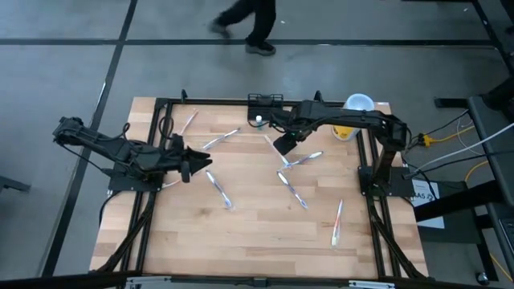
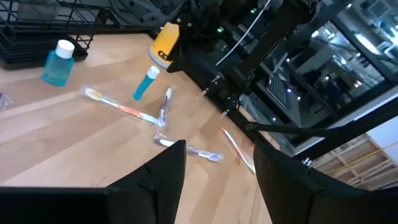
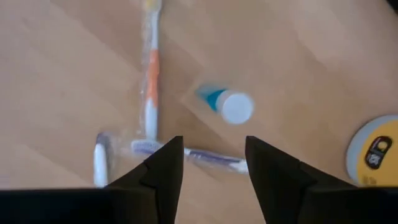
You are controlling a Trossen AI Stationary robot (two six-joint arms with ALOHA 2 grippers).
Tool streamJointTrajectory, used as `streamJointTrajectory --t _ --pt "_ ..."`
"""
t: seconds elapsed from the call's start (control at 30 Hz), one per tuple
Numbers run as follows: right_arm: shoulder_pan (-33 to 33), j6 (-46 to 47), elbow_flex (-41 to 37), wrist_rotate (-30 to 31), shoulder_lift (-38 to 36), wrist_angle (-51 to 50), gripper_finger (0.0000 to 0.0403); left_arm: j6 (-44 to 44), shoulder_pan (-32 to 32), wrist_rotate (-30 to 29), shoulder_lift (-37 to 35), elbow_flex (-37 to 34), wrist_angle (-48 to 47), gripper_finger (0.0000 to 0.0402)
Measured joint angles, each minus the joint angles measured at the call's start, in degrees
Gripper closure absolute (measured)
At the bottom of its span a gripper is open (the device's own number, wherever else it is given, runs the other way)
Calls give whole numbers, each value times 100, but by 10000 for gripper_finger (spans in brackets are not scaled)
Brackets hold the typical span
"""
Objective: Pick & Place toothbrushing station
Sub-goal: Put the blue mouthwash into the black wire organizer bin
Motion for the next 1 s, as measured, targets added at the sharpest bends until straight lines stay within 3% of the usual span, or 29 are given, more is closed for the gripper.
streamJointTrajectory --t 0.3,0.53,0.7,1.0 --pt "-549 -508 0 -729 -2 112 191 -168 0 -16 -83 0 86 217" --pt "-584 -1002 -125 -536 -8 157 179 -236 0 -153 -77 0 131 217" --pt "-714 -997 -728 -1128 -5 536 180 -279 0 -214 -77 0 143 217" --pt "-708 -1113 -837 -1015 -111 860 181 -390 0 -329 -77 0 153 217"
